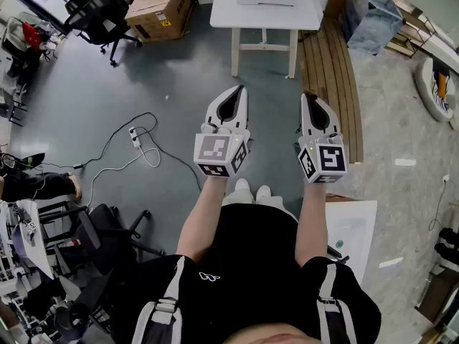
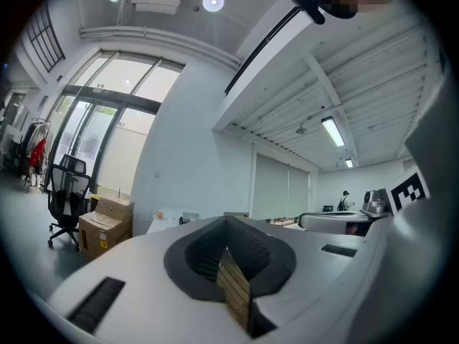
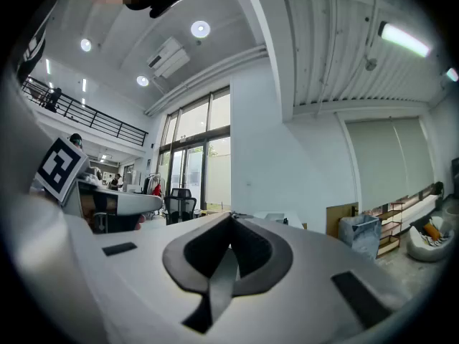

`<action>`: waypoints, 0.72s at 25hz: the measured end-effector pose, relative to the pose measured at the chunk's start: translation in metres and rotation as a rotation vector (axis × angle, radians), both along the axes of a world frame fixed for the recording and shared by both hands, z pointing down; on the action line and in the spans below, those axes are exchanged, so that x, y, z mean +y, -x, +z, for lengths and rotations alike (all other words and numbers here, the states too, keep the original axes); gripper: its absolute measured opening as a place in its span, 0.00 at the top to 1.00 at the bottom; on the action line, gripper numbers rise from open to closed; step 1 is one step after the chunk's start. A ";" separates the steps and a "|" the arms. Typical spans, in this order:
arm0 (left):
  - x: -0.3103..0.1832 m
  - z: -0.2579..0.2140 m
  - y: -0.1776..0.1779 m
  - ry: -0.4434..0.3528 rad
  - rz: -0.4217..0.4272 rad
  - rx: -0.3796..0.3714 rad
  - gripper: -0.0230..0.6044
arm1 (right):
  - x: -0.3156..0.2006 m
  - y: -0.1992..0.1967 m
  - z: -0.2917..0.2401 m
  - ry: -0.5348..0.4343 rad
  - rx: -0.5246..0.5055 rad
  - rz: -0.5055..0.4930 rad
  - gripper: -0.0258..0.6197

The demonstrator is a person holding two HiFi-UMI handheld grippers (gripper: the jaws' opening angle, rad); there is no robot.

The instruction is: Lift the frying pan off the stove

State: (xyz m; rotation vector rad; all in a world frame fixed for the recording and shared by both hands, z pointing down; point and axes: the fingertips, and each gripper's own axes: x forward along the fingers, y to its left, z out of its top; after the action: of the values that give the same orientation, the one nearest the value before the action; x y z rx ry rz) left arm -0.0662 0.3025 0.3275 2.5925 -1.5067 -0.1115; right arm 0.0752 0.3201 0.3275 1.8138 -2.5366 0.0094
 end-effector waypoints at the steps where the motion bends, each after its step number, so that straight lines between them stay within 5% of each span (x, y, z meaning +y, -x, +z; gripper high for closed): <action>1: -0.003 0.001 0.003 0.002 0.003 0.000 0.97 | -0.003 0.003 0.001 0.000 0.001 0.002 0.96; 18: -0.032 0.014 0.038 0.014 0.047 0.023 0.97 | -0.046 0.049 0.002 -0.015 -0.034 -0.035 0.96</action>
State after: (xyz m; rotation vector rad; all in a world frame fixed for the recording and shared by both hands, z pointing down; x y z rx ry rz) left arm -0.1047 0.2700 0.3414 2.6045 -1.4322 -0.1245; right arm 0.0259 0.2742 0.3294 1.7891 -2.5977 0.0209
